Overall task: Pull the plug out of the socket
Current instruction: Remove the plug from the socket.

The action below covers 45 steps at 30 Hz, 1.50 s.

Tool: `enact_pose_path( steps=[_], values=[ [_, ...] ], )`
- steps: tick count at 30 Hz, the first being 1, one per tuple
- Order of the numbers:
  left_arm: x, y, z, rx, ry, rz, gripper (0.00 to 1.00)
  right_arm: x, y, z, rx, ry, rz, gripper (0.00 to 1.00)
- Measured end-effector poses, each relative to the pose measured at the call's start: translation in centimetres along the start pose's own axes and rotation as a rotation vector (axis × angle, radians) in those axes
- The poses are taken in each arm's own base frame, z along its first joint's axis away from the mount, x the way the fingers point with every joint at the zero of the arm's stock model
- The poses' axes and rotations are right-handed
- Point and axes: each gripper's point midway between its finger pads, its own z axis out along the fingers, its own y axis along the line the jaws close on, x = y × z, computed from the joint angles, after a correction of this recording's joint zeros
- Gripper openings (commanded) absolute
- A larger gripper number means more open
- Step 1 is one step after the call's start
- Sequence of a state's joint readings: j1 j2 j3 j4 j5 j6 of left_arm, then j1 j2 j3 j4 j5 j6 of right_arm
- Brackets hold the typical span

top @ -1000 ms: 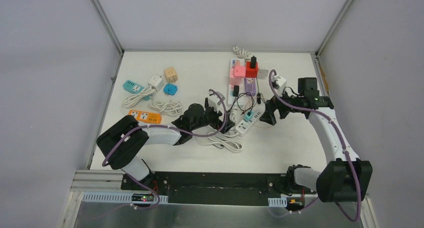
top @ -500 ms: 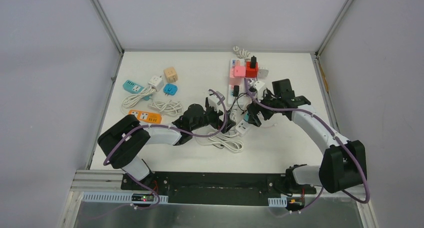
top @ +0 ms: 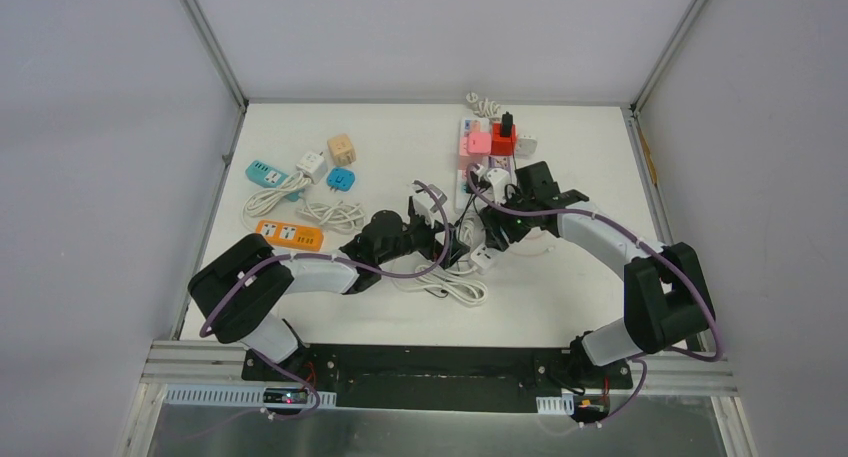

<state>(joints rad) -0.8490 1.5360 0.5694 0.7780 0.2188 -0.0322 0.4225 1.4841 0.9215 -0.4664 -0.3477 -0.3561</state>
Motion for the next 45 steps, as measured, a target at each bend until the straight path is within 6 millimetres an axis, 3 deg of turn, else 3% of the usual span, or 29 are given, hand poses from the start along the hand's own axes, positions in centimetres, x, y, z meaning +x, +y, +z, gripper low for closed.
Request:
enact_pose_path(
  steps=[3, 9, 12, 21, 36, 40, 45],
  values=[
    [0.0, -0.1, 0.0, 0.005, 0.000, 0.000, 0.94, -0.1, -0.3, 0.0, 0.014, -0.004, 0.001, 0.45],
    [0.0, -0.8, 0.0, 0.043, 0.003, -0.012, 0.93, -0.3, -0.5, 0.0, 0.026, -0.007, 0.002, 0.09],
    [0.1, -1.3, 0.0, 0.069, 0.003, -0.034, 0.93, -0.3, -0.5, 0.0, 0.025, -0.006, 0.001, 0.00],
    [1.3, -2.2, 0.4, 0.103, 0.026, -0.113, 0.93, -0.3, -0.3, 0.0, 0.017, -0.007, 0.003, 0.00],
    [0.8, -2.0, 1.3, 0.028, 0.050, -0.397, 0.91, -0.7, -0.1, -0.3, -0.028, -0.043, 0.021, 0.00],
    [0.6, -2.1, 1.5, 0.022, 0.037, -0.487, 0.78, -0.5, -0.2, -0.5, -0.033, -0.054, 0.031, 0.00],
    [2.1, -1.6, 2.5, -0.002, 0.058, -0.609, 0.72, -0.4, -0.5, -0.6, -0.037, -0.067, 0.043, 0.00]
  ],
)
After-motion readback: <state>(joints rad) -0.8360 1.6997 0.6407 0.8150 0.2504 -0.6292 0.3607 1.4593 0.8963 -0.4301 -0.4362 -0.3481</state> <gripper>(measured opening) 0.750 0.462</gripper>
